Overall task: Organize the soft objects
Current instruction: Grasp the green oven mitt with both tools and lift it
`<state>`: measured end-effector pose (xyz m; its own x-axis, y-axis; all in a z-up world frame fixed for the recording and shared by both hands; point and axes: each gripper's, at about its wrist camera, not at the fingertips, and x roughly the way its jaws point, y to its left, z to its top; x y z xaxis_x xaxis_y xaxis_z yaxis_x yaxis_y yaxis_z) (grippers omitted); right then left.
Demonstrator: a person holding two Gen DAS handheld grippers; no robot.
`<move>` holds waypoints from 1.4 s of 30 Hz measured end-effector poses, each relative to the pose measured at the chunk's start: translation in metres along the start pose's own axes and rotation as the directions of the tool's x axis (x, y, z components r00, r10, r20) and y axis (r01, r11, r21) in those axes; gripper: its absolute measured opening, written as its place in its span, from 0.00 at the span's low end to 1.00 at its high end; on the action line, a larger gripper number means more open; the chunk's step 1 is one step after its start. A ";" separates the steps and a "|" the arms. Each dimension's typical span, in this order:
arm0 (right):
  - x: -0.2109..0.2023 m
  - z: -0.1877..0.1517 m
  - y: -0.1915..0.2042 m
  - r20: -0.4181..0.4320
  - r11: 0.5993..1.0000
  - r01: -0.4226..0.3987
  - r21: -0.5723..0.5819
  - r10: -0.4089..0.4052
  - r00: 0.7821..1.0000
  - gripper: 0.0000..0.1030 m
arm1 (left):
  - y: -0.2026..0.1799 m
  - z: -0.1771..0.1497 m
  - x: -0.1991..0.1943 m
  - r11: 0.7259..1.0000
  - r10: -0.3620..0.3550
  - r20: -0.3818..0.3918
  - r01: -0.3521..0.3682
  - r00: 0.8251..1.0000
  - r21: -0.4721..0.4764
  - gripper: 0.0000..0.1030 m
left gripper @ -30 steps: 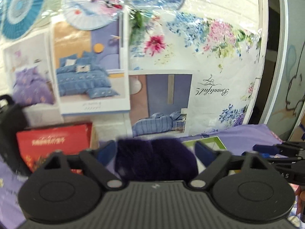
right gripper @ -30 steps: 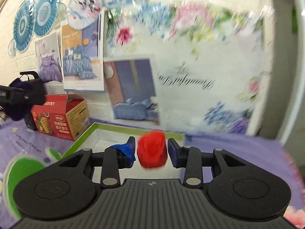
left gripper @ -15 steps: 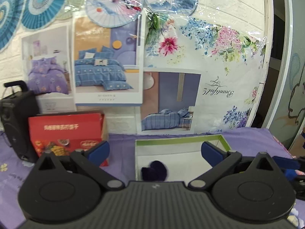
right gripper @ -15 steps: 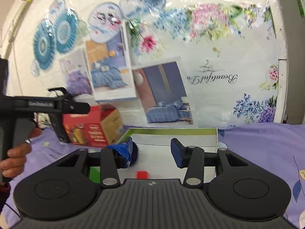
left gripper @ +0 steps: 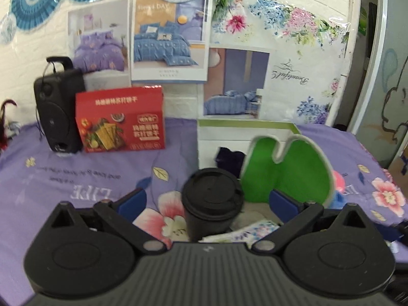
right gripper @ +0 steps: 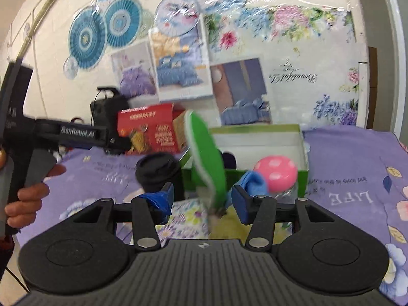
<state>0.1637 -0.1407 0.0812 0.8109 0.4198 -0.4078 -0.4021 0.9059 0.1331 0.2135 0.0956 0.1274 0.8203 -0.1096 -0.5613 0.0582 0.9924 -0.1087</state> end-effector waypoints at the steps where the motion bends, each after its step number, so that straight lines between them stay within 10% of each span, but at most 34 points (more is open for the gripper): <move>1: 0.003 0.000 0.004 0.000 1.000 0.004 -0.013 -0.004 1.000 0.34 | -0.003 0.006 -0.002 1.000 -0.025 -0.002 0.025 1.000 -0.007 0.99; 10: 0.045 0.024 0.003 0.037 0.994 0.094 -0.064 -0.091 0.995 0.36 | -0.075 0.074 0.031 0.990 -0.126 -0.137 0.133 0.983 0.048 0.99; 35: 0.115 0.022 -0.006 -0.080 0.999 0.027 -0.045 -0.030 0.996 0.36 | -0.075 0.069 0.116 0.992 -0.123 -0.318 0.118 0.940 -0.036 0.98; 38: 0.110 0.017 -0.007 -0.031 0.999 0.015 -0.048 -0.017 0.999 0.29 | -0.061 0.064 0.125 0.977 -0.206 -0.369 0.167 0.906 -0.136 0.63; 39: 0.109 0.016 -0.007 -0.021 0.999 0.010 -0.045 -0.011 1.000 0.23 | -0.058 0.061 0.129 0.971 -0.230 -0.402 0.183 0.886 -0.154 0.28; 42: 0.108 0.011 -0.010 -0.015 0.999 0.000 -0.033 -0.001 1.000 0.06 | -0.050 0.056 0.124 0.959 -0.272 -0.408 0.211 0.871 -0.187 0.05</move>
<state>0.2604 -0.1038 0.0459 0.8047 0.4181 -0.4215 -0.4155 0.9037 0.1030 0.3447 0.0353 0.1091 0.4667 -0.3881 -0.7947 0.1225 0.9183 -0.3765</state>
